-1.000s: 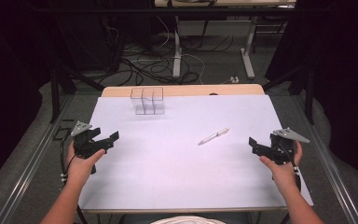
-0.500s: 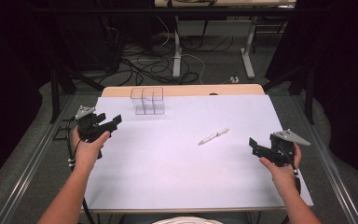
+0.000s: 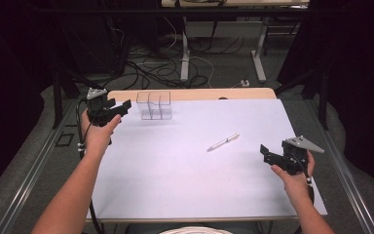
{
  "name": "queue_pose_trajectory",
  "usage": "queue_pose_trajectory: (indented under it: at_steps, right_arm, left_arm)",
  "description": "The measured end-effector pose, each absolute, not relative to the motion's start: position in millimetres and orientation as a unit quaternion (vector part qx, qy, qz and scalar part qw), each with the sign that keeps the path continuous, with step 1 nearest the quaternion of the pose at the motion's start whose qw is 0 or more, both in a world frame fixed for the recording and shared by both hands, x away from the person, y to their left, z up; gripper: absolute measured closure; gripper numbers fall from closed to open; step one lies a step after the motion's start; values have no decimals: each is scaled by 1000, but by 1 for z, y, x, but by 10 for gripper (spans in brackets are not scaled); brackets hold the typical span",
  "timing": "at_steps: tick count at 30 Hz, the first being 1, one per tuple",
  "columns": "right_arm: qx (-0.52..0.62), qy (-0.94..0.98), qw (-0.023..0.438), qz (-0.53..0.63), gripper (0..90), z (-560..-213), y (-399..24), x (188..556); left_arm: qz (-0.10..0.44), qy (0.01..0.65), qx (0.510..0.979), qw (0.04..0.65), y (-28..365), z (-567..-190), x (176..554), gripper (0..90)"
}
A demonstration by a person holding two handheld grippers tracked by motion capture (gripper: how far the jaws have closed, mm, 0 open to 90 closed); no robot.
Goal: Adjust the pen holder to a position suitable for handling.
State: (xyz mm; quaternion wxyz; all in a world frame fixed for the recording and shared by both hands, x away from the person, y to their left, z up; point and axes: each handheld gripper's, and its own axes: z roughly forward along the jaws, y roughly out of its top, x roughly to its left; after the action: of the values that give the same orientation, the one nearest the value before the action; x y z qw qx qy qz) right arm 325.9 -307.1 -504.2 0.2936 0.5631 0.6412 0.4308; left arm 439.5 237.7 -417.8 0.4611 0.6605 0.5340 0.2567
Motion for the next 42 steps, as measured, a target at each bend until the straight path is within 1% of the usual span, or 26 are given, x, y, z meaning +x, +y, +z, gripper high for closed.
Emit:
queue_pose_trajectory:
  at_steps: [7,16,23,28,40,42]
  right_arm:
    - [563,643,290,431,157,-505,-308,326]
    - [561,641,292,435,157,-506,-308,326]
    - [561,648,286,428,157,-506,-309,325]
    - [561,646,284,434,157,-507,-309,325]
    - [561,645,279,437,159,-509,-308,326]
    - [564,643,275,439,159,-509,-308,325]
  left_arm:
    - [256,540,648,472,235,-403,457,392]
    - [250,550,653,456,233,-398,483,441]
    - [245,552,660,447,225,-406,503,496]
    - [243,557,670,426,218,-415,518,526]
    - [224,596,663,393,218,-446,545,621]
    - [221,600,662,391,219,-450,548,624]
